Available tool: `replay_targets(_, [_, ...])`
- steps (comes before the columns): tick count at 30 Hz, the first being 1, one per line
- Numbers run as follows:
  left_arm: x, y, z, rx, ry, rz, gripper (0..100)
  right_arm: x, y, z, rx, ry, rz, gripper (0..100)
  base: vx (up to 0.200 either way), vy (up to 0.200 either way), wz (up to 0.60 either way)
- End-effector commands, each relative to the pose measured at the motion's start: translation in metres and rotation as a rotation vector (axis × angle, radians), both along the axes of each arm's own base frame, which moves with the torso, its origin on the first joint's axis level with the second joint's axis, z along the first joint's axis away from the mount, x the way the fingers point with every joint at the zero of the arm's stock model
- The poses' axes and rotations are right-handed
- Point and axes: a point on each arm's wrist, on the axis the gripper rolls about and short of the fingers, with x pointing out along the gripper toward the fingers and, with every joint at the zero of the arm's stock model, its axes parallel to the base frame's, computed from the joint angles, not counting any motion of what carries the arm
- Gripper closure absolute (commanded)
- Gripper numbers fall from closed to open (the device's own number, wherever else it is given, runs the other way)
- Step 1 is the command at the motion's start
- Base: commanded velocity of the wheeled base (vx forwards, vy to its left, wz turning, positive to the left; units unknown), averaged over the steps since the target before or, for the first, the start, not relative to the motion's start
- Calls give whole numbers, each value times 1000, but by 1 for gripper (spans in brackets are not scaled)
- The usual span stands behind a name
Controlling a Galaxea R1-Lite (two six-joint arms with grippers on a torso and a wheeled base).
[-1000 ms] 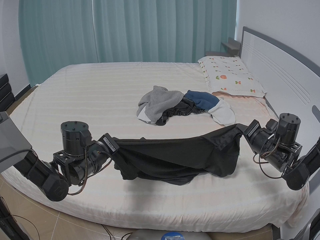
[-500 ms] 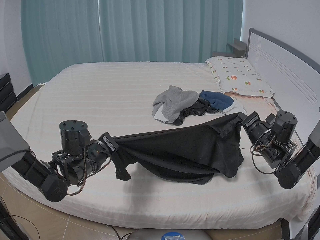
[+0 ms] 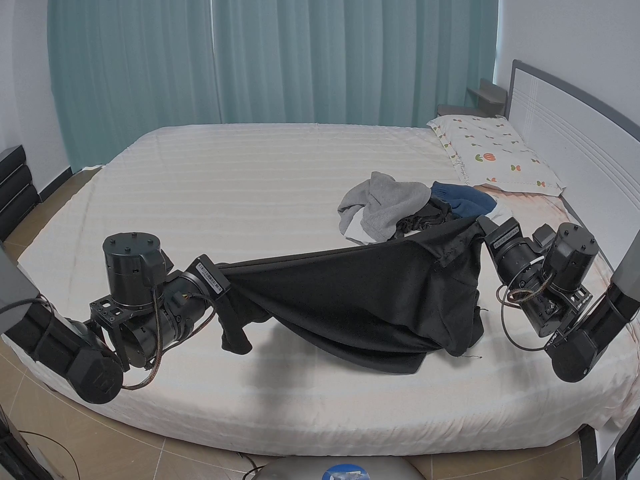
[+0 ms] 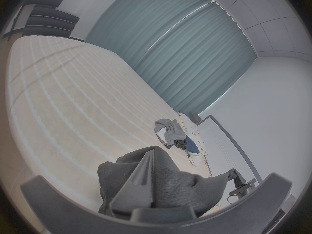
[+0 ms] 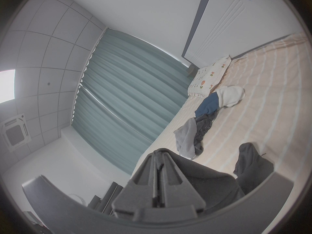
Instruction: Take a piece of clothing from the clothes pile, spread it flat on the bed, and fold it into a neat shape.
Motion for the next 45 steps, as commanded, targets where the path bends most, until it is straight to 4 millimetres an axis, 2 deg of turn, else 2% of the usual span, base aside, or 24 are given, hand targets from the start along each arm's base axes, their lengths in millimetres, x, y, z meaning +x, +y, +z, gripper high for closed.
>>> replay_targets(1, [-2,1,4,-7,-12,-1,100,-1,1,-1,16,0,8,100,0,200,0])
replay_targets(15, [-10,5,15,-19,-44,-3,100,-5,0,9,47,-53,9,100,0,200,0])
replay_targets(25, [-9,4,12,-14,-33,-4,100,-5,3,3,35,-34,20,100,0,200,0])
replay_targets(45, [-8,6,11,-13,-32,4,100,-9,5,8,34,-47,29,100,0,200,0])
